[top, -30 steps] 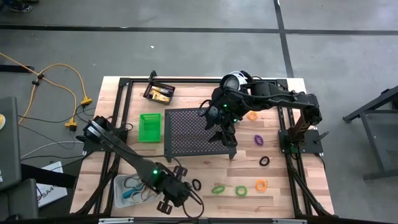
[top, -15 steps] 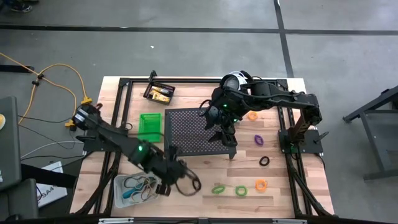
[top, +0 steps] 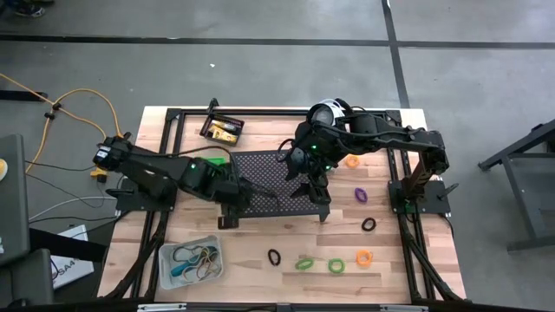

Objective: Pick & Place Office Desk Supplies
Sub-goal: Put the left purple spring keychain into the green bin

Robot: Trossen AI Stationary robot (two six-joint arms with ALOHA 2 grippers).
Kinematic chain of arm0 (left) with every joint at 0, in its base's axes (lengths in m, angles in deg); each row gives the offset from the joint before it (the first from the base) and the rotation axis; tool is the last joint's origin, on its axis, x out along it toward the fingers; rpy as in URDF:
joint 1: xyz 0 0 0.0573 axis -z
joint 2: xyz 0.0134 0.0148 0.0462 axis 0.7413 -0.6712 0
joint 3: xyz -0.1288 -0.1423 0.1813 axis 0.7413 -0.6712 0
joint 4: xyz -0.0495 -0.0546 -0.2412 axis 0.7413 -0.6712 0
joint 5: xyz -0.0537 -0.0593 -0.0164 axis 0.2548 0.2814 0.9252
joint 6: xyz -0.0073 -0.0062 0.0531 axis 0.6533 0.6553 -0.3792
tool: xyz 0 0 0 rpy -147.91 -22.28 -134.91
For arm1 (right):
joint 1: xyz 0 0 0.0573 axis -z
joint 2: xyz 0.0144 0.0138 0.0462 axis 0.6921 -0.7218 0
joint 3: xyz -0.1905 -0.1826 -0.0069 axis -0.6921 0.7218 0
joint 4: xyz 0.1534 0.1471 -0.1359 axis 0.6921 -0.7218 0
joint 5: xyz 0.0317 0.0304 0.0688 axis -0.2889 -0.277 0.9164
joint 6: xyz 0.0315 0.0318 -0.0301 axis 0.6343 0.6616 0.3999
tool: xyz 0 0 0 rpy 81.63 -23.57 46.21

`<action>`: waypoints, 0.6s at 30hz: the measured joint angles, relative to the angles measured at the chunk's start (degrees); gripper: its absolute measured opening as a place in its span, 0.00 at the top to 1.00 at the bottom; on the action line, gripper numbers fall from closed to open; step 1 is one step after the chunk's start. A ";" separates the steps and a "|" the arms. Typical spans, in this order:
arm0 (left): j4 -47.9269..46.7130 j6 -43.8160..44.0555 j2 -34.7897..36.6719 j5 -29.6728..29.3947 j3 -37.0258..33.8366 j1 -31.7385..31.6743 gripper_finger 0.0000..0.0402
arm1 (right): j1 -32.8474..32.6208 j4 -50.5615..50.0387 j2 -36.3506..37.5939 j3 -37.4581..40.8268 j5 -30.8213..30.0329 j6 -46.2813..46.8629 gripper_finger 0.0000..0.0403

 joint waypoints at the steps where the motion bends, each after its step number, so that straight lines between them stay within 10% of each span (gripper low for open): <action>1: -0.47 0.01 0.29 0.01 0.00 -0.45 0.95 | 0.00 0.02 0.00 0.00 -0.02 0.00 0.43; 18: -3.28 -0.02 6.94 -0.05 -0.02 -6.53 0.95 | 0.00 0.09 0.00 0.00 -0.02 -0.16 0.43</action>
